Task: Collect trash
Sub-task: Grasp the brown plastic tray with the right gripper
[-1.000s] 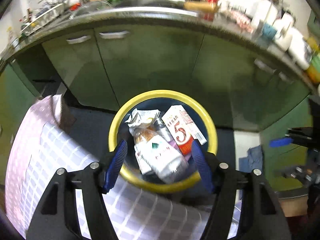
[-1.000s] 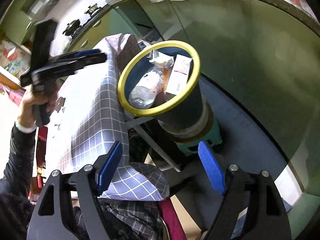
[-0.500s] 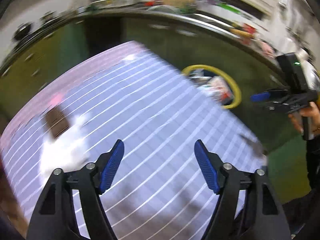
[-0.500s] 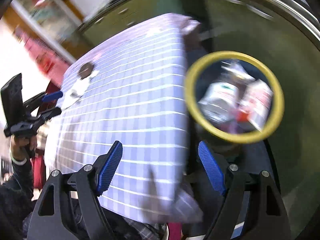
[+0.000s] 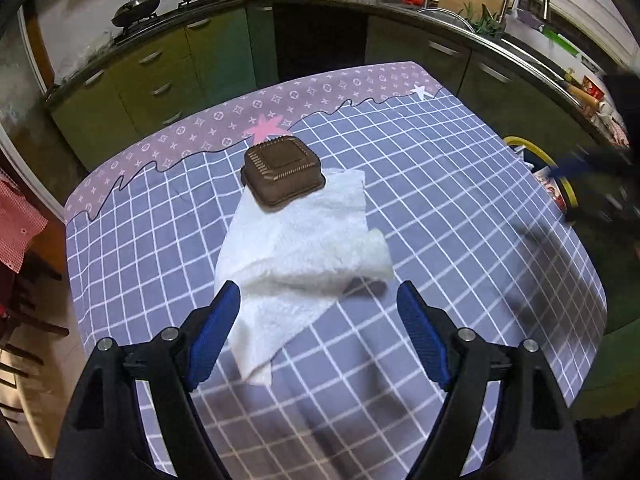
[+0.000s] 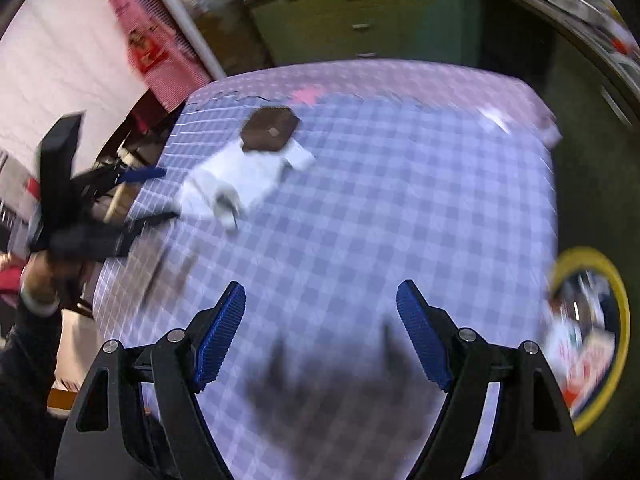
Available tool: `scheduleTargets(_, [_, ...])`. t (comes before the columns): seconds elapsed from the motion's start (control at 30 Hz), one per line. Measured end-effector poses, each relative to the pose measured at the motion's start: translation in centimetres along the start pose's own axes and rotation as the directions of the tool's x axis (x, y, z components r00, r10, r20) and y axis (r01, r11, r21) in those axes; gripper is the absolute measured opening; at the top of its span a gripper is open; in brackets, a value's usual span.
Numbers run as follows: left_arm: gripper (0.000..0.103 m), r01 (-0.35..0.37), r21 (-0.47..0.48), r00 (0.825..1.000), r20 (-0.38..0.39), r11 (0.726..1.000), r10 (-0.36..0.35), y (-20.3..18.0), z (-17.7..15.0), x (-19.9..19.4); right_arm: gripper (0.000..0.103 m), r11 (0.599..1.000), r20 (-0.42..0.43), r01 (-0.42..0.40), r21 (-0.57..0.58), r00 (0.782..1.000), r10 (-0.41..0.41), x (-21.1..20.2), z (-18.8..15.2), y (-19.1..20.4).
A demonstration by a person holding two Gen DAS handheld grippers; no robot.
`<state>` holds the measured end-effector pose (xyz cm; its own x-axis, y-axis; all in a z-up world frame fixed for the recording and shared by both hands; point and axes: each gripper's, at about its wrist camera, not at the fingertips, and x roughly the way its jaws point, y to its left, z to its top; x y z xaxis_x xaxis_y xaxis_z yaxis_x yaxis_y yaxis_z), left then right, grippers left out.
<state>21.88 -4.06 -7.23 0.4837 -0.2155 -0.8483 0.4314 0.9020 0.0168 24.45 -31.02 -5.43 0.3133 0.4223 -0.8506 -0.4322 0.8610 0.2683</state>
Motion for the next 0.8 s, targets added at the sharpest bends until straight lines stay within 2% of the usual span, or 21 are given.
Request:
scheduleTargets(0.2, [0.078, 0.012, 0.012, 1.000, 0.002, 1.000, -0.012, 0.1, -2.3, -2.1, 0.079, 1.000, -0.042, -0.012, -0.007, 0.999, 0.012, 8.3, 10.6, 3.4])
scheduleTargets(0.33, [0.080, 0.010, 0.031, 1.000, 0.013, 0.999, -0.010, 0.3, -3.6, -3.6, 0.080, 0.998, -0.108, 0.065, 0.010, 0.992, -0.063, 13.3, 14.8, 5.5])
scheduleTargets(0.43, [0.080, 0.022, 0.049, 1.000, 0.022, 0.999, -0.023, 0.5, -4.4, -4.3, 0.080, 0.993, -0.148, 0.122, 0.011, 0.982, -0.119, 15.9, 15.9, 6.4])
scheduleTargets(0.57, [0.080, 0.043, 0.056, 0.998, 0.038, 0.998, -0.045, 1.1, -5.2, -4.9, 0.078, 0.988, -0.189, 0.147, 0.040, 0.972, -0.137, 18.0, 16.7, 6.8])
scheduleTargets(0.63, [0.080, 0.051, 0.055, 0.997, 0.048, 0.997, -0.053, 1.4, -5.6, -5.2, 0.074, 0.984, -0.200, 0.172, 0.041, 0.967, -0.160, 18.6, 17.0, 7.2])
scheduleTargets(0.73, [0.080, 0.059, 0.051, 0.996, 0.061, 0.997, -0.062, 1.8, -6.2, -5.6, 0.062, 0.980, -0.213, 0.194, 0.053, 0.961, -0.179, 19.0, 17.2, 7.5])
scheduleTargets(0.8, [0.080, 0.064, 0.042, 0.996, 0.067, 0.997, -0.067, 2.2, -6.6, -5.8, 0.061, 0.977, -0.222, 0.207, 0.050, 0.956, -0.191, 19.2, 17.2, 7.8])
